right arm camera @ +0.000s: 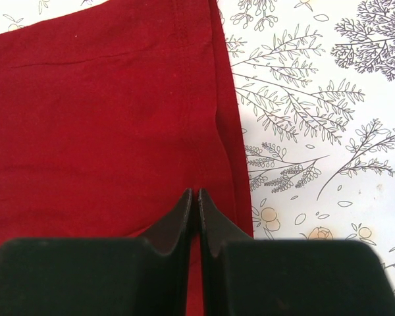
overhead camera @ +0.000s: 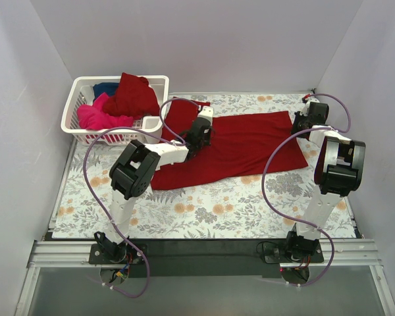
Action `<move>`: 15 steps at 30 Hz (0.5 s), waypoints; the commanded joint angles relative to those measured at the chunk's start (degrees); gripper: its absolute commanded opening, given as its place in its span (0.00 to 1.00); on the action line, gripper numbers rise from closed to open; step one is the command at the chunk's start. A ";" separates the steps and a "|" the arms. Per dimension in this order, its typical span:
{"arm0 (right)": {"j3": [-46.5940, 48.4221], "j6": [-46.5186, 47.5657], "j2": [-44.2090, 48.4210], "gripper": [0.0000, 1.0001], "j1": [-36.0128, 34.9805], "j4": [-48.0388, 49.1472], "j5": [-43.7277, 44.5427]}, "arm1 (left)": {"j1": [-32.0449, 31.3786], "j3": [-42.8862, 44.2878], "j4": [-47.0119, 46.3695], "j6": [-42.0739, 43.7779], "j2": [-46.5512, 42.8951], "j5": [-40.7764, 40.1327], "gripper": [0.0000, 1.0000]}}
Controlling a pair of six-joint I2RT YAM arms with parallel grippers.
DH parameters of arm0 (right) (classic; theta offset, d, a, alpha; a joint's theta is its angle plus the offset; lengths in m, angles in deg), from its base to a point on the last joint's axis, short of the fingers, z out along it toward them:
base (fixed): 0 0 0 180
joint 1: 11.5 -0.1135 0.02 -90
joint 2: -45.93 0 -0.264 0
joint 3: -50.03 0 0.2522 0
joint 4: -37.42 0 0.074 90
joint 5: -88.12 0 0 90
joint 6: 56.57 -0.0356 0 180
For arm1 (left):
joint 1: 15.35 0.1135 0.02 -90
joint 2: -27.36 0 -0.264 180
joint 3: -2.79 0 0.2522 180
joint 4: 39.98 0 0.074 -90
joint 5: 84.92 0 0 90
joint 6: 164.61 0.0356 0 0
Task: Fold and stack the t-shirts
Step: Fold the tshirt
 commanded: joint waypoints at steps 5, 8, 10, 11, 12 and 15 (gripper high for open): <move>0.61 -0.05 -1.04 0.01 0.31 1.62 -0.85 | 0.01 1.75 0.17 -0.26 -1.19 -0.37 0.19; 0.61 -0.05 -1.13 0.01 0.22 1.62 -1.12 | 0.01 1.75 0.08 -0.44 -1.01 -0.11 0.20; 0.61 -0.05 -1.13 0.01 0.22 1.53 -1.21 | 0.01 1.93 0.08 -0.61 -0.83 0.24 0.20; 0.61 0.04 -1.04 0.01 0.22 1.53 -1.12 | 0.01 2.01 0.08 -0.61 -0.66 0.33 0.20; 0.61 -0.05 -1.04 0.01 0.22 1.44 -1.12 | 0.01 2.28 0.16 -0.61 -0.40 0.33 0.20; 0.53 0.04 -0.86 0.01 0.22 1.44 -1.03 | 0.01 2.45 0.34 -0.61 0.05 0.51 0.24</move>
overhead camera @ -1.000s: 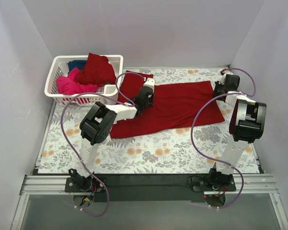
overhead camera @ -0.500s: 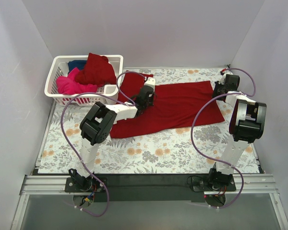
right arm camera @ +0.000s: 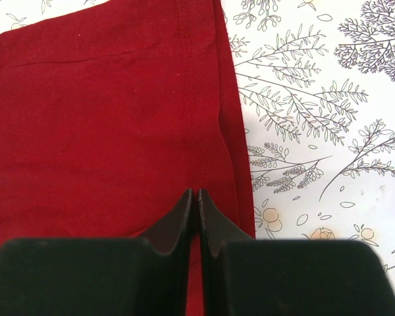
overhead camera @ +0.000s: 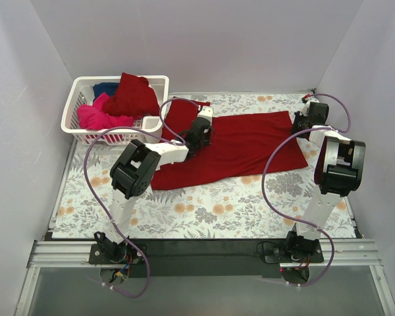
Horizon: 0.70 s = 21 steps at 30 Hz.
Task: Fold and stack the t-shirts
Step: Fold the tshirt
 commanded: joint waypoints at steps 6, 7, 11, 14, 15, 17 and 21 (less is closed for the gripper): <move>0.70 0.11 -1.08 0.01 0.22 1.20 -0.57 | -0.02 2.61 0.17 -1.23 0.09 2.13 0.41; 0.70 0.19 -1.08 0.01 0.31 1.11 -0.57 | -0.02 2.78 0.17 -1.23 0.53 2.13 0.41; 0.79 0.28 -1.08 0.01 0.31 1.02 -0.57 | -0.02 3.31 0.43 -0.97 1.23 1.78 0.41; 0.79 0.19 -1.17 0.01 0.22 1.02 -0.66 | -0.02 3.58 0.52 -0.88 1.76 1.78 0.40; 0.79 0.19 -1.17 0.01 0.31 1.02 -0.66 | -0.02 3.66 0.52 -0.88 1.94 1.78 0.39; 0.79 0.28 -1.08 0.01 0.22 1.02 -0.57 | -0.02 3.93 0.87 -0.88 2.20 1.70 0.37; 0.88 0.19 -1.17 0.01 0.22 0.93 -0.48 | -0.02 3.93 0.87 -0.97 2.12 1.70 0.27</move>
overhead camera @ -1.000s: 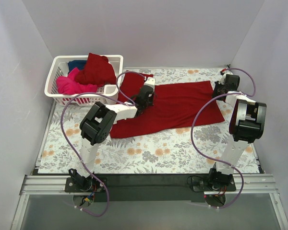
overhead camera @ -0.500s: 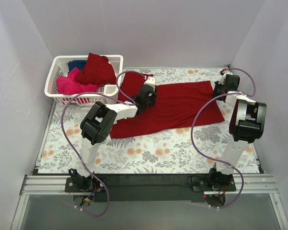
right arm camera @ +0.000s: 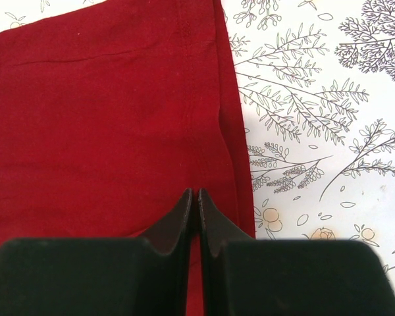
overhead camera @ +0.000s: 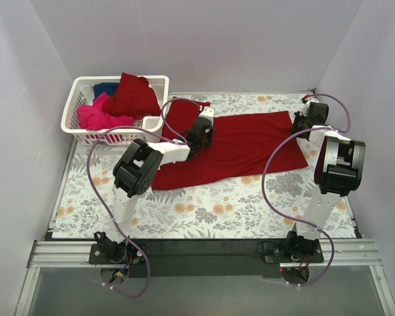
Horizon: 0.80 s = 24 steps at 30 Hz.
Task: Fold and stack the t-shirts
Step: Fold the tshirt
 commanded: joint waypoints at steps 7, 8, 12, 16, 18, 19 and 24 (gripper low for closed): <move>0.88 0.24 -1.11 0.01 0.31 0.85 -0.57 | -0.02 2.05 0.56 0.19 0.33 0.32 0.19; 0.79 0.32 -1.11 0.01 0.31 0.85 -0.48 | -0.02 2.05 0.65 0.19 0.41 0.32 0.16; 0.97 0.24 -1.19 0.01 0.31 0.85 -0.66 | -0.02 2.14 0.74 0.19 0.41 0.41 0.08; 0.79 0.32 -0.93 0.01 0.31 0.85 -0.22 | -0.02 2.05 0.65 0.19 0.06 0.14 0.00; 0.70 0.24 -0.67 0.01 0.22 0.85 -0.13 | -0.02 1.53 0.57 -0.07 -0.90 0.06 0.00; 0.62 0.24 -0.49 0.01 0.31 0.85 0.04 | -0.02 1.26 0.30 -0.25 -1.25 -0.12 0.00; 0.26 0.24 0.39 0.01 0.31 0.93 0.57 | -0.02 -1.02 -1.98 -0.25 -4.68 -1.26 0.00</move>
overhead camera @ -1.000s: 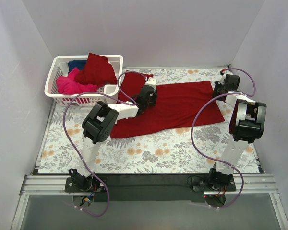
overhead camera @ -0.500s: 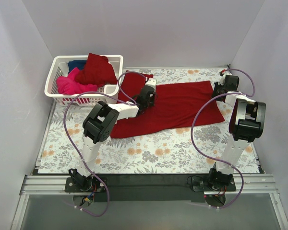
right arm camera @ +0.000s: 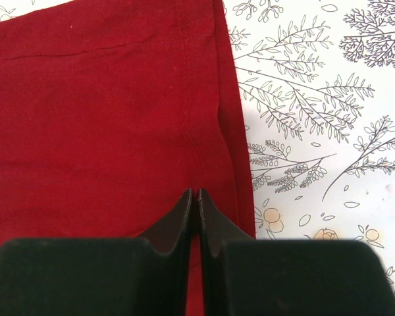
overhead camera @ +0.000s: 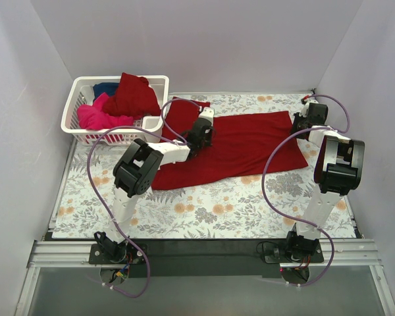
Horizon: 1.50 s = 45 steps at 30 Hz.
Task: Fold and stack the t-shirts
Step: Fold the tshirt
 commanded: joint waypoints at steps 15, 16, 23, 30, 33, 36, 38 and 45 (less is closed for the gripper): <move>-0.44 0.13 3.20 0.01 0.31 0.96 2.11 | 0.16 -1.43 -5.72 1.33 -6.58 -7.34 0.00; -0.53 0.30 3.28 0.01 0.31 0.96 2.02 | 0.16 -1.34 -5.72 1.59 -6.57 -8.22 0.00; -0.97 0.22 4.60 0.01 0.39 1.13 2.64 | 0.95 -5.55 -9.93 0.72 -9.73 -10.60 0.00; -1.06 0.22 4.87 0.01 0.39 1.48 3.08 | 1.39 -7.84 -12.66 0.45 -12.02 -11.65 0.00; -0.88 0.21 4.87 0.01 0.39 1.57 3.08 | 1.65 -7.84 -13.10 0.54 -12.29 -11.30 0.00; -0.70 0.13 4.69 0.01 0.39 1.66 2.99 | 1.83 -7.23 -13.19 0.80 -11.58 -10.95 0.00; -0.44 0.13 4.43 0.01 0.39 1.75 2.90 | 1.92 -6.35 -12.93 1.16 -10.62 -11.04 0.00; 0.79 -0.14 2.94 0.01 0.48 1.92 2.37 | 2.79 -4.85 -13.01 1.51 -8.60 -10.34 0.00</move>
